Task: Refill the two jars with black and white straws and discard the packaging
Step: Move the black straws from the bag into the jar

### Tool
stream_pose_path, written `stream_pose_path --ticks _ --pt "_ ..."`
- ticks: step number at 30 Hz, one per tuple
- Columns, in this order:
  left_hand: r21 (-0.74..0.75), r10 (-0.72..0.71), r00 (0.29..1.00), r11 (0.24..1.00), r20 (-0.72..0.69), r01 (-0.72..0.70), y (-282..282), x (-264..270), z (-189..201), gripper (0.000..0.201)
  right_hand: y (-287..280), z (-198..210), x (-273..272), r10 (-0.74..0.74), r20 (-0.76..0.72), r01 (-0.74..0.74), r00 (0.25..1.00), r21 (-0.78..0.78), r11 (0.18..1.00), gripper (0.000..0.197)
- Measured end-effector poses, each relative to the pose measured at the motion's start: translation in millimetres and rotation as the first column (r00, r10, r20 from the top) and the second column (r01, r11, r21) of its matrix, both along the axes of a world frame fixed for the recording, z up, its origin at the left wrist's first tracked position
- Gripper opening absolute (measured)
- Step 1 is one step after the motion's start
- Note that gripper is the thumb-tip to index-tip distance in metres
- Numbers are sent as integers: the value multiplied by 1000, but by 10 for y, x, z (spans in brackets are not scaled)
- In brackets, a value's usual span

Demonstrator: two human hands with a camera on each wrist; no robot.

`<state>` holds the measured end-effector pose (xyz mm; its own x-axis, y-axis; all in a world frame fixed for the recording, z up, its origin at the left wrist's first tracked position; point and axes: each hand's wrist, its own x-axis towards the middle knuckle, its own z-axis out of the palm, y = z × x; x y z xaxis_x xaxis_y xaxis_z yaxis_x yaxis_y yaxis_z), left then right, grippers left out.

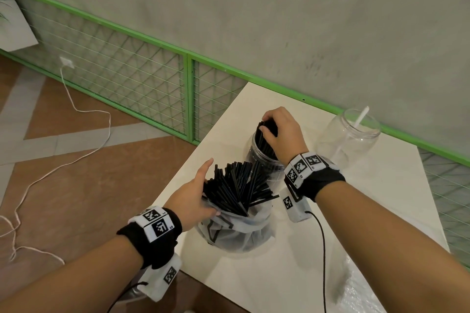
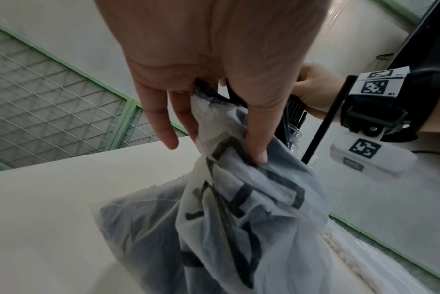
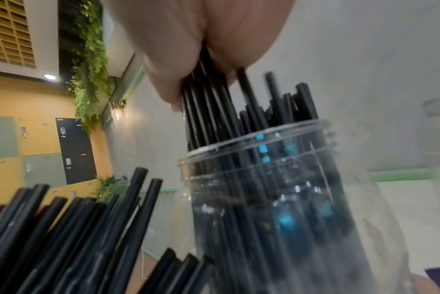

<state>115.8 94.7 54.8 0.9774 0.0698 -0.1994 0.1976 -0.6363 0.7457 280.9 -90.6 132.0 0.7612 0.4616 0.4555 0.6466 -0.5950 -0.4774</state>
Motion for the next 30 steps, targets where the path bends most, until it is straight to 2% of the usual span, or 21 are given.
stream_pose_path --ticks 3,6,8,11,13,15,20,22,25,30 --pt "-4 -1 1000 1000 8 1 10 3 -11 119 -82 -38 -1 -40 52 43 998 -55 998 17" --pt "-7 3 1000 1000 6 -3 19 3 -24 119 -194 -140 -10 -50 25 55 998 -273 960 38" --pt "-1 1 1000 1000 8 -1 19 3 -27 119 -261 -145 -19 -60 -17 51 998 -335 941 50" --pt "-1 -1 1000 1000 7 1 15 4 -21 118 -296 -100 -33 -27 -62 11 998 -237 971 48" --pt "-5 -3 1000 1000 7 3 13 9 -12 117 -285 -93 -34 -9 -21 6 1000 -129 992 39" --pt "-9 -5 1000 1000 8 5 11 12 -5 117 -263 -89 -31 -22 -1 22 1000 -16 1000 39" --pt "-12 -4 1000 1000 5 4 11 11 14 117 -199 30 -16 -118 -122 147 985 258 955 34" --pt "-16 -2 1000 1000 8 2 13 7 18 116 -186 7 -43 -105 -116 129 988 226 966 35" --pt "-20 -8 1000 1000 14 8 12 -9 26 116 -213 -122 -137 -58 -66 63 996 82 995 42" --pt "-4 -5 1000 1000 13 5 39 -4 2 116 -225 -96 -161 -71 40 62 997 198 978 49"
